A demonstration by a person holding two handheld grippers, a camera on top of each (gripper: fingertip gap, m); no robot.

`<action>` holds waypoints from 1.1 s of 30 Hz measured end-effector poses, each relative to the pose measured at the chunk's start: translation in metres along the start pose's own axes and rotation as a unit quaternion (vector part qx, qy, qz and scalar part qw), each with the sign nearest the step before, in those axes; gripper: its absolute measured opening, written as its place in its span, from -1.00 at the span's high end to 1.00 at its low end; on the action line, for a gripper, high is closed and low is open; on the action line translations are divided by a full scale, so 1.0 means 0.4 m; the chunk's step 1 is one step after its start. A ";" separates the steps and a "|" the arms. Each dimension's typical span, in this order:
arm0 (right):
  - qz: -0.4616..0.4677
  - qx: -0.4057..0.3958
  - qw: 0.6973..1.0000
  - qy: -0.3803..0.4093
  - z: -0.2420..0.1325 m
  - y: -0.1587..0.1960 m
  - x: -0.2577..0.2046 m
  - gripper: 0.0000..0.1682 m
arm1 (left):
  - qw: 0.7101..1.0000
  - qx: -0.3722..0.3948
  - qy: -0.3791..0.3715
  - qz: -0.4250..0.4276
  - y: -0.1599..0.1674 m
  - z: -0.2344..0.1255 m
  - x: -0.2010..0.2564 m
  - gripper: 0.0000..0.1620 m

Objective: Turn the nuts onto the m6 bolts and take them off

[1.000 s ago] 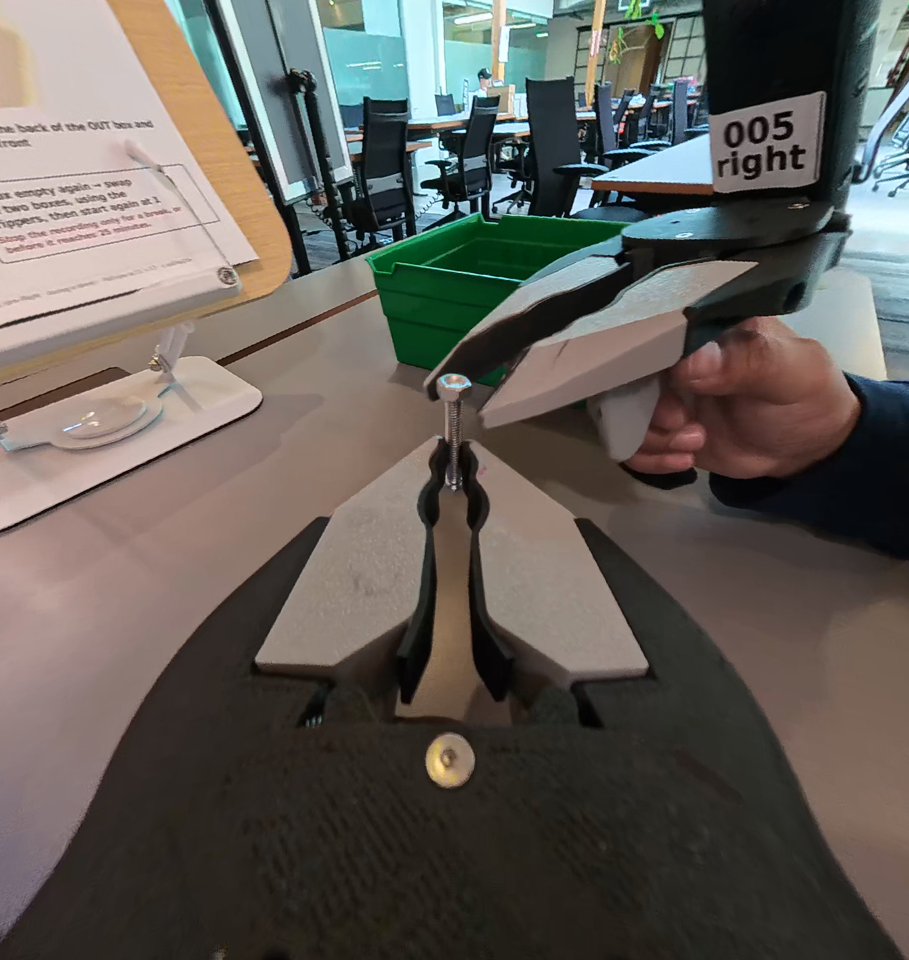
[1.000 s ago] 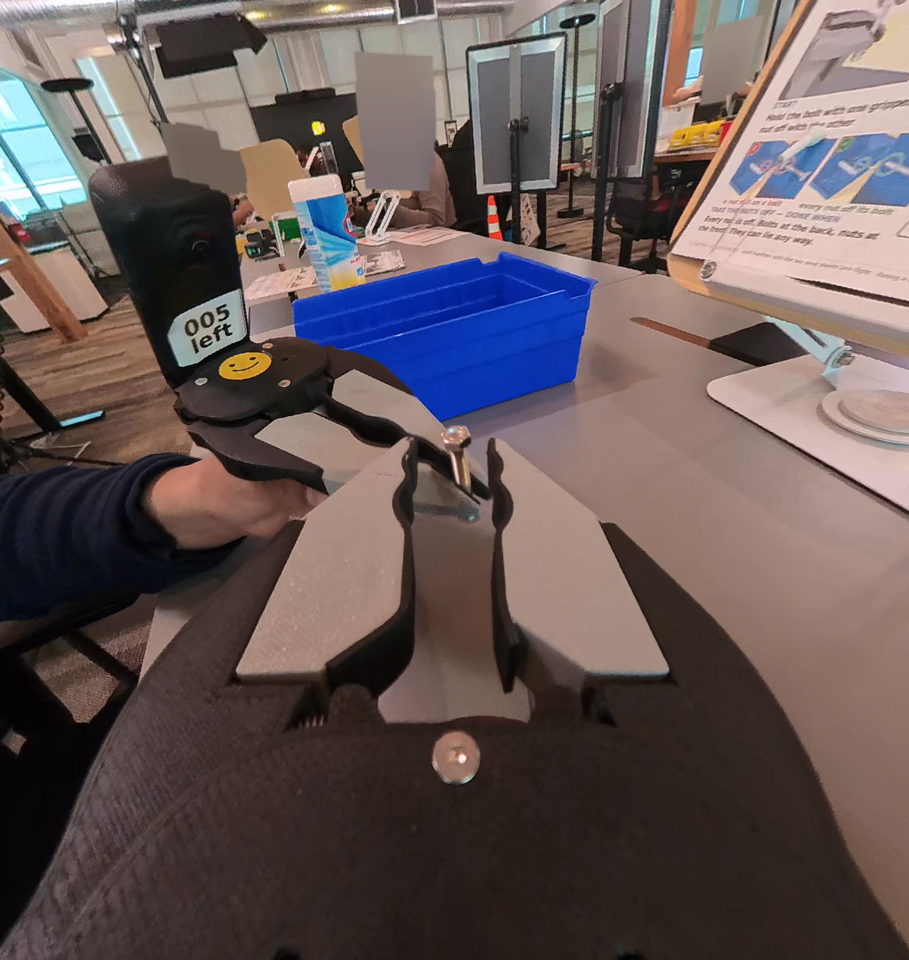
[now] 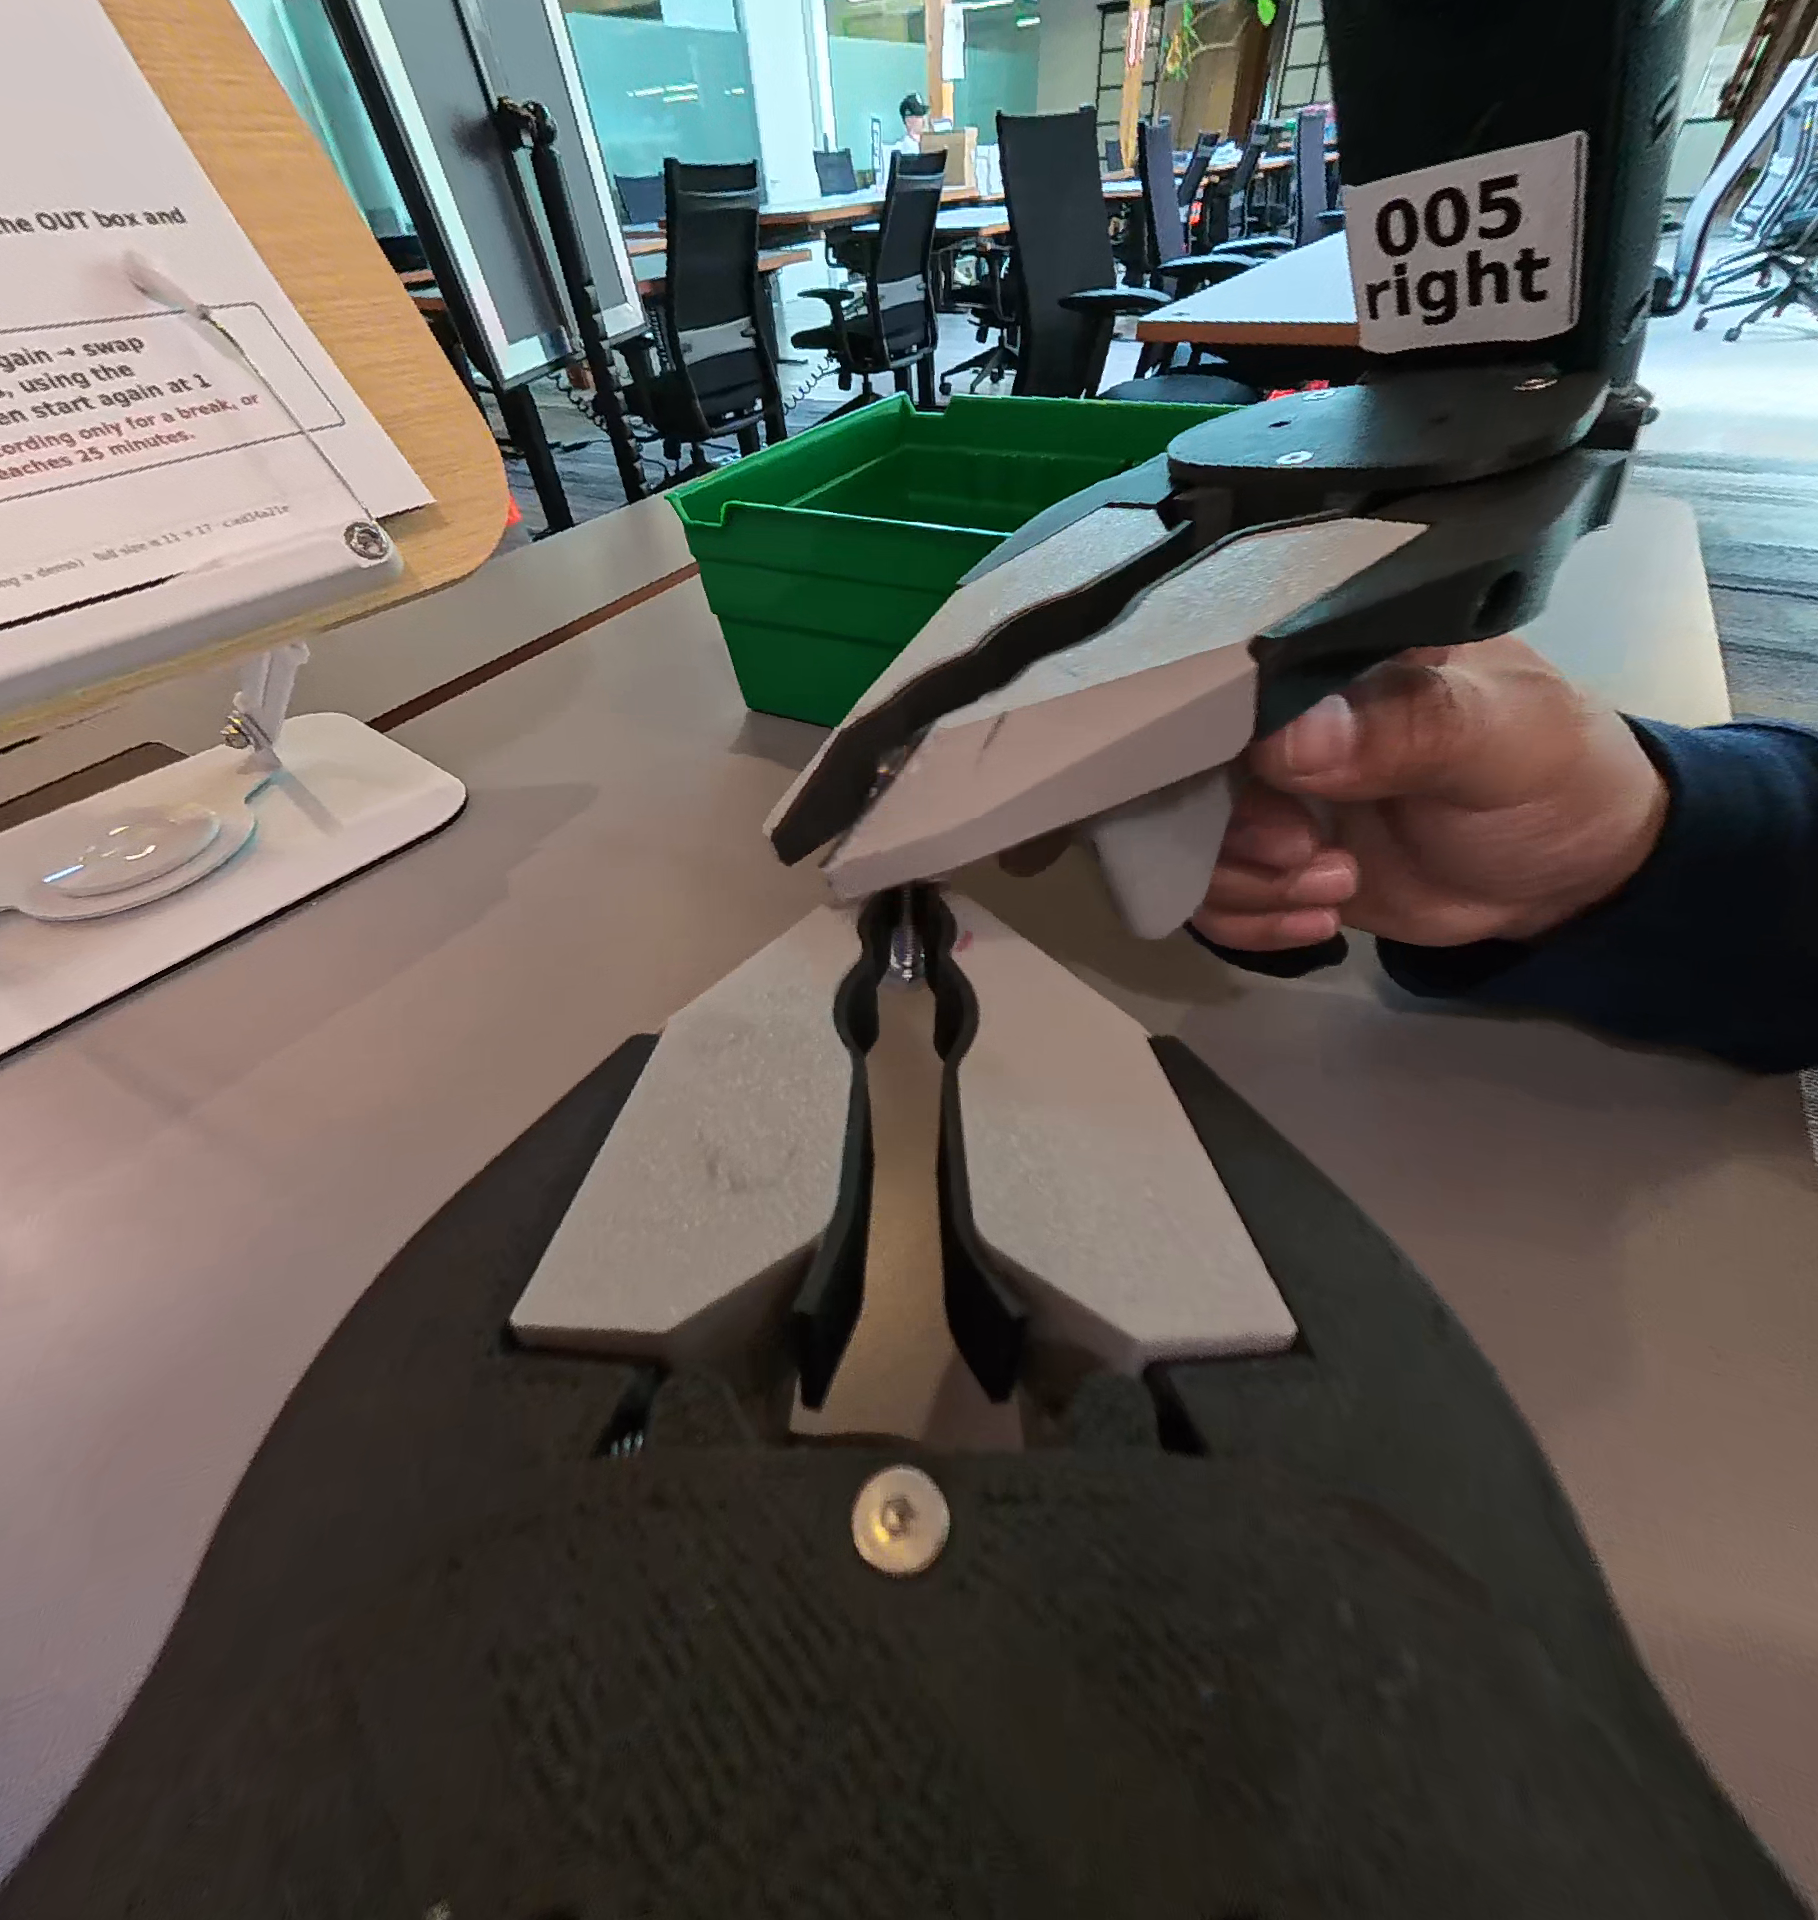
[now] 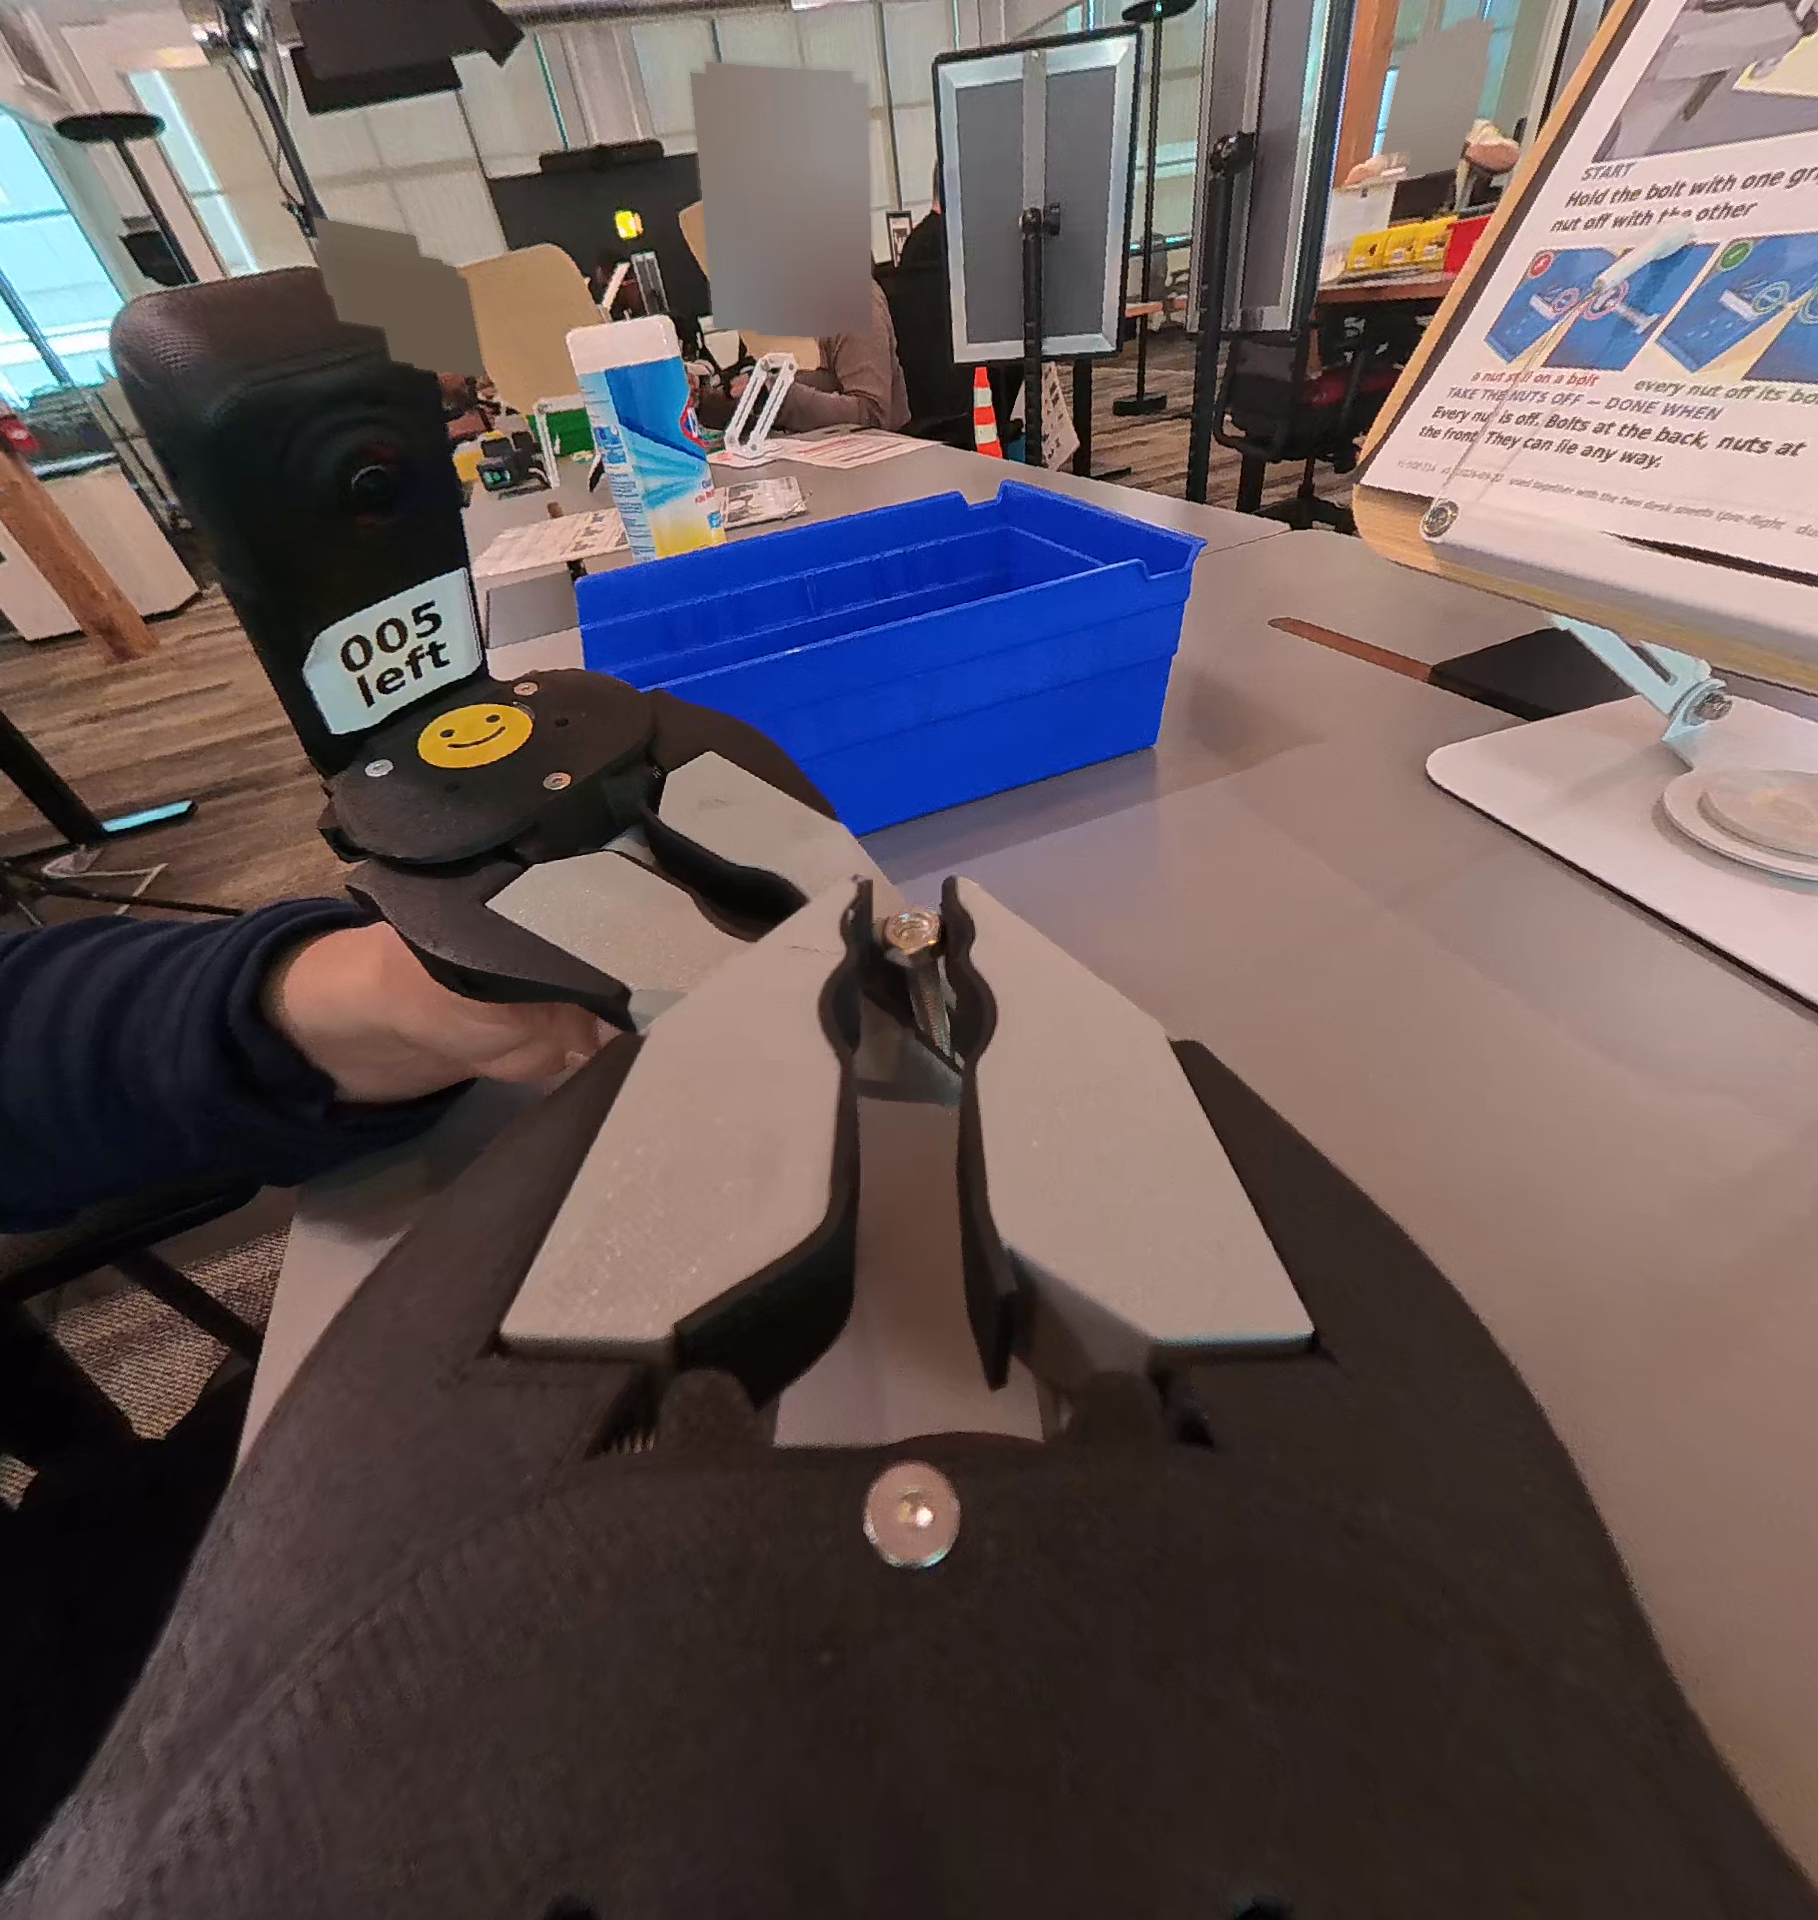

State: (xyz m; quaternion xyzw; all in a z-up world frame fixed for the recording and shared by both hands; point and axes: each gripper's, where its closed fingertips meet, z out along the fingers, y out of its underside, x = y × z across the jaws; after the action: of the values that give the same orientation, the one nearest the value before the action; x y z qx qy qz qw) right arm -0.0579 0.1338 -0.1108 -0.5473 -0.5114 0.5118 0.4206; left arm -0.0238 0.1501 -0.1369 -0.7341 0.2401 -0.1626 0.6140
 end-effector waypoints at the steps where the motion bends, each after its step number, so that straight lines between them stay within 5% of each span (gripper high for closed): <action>1: 0.000 0.000 1.000 0.002 0.000 0.000 0.002 0.92 | 1.000 0.000 0.001 0.000 0.000 0.000 0.001 0.96; 15: 0.004 -0.003 1.000 -0.007 -0.002 0.003 -0.001 0.90 | 0.999 0.000 0.026 -0.020 0.002 -0.001 0.009 0.95; 19: 0.001 -0.001 1.000 -0.001 -0.008 -0.003 0.004 0.73 | 1.000 0.005 0.012 -0.028 -0.002 -0.007 -0.009 0.95; 33: -0.018 -0.003 1.000 0.009 0.006 0.003 -0.005 0.83 | 1.000 -0.005 0.011 -0.009 0.003 -0.001 0.007 0.95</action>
State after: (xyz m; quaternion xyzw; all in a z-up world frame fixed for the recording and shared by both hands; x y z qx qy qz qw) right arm -0.0599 0.1317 -0.1118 -0.5436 -0.5191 0.4980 0.4325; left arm -0.0219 0.1480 -0.1381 -0.7375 0.2417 -0.1750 0.6059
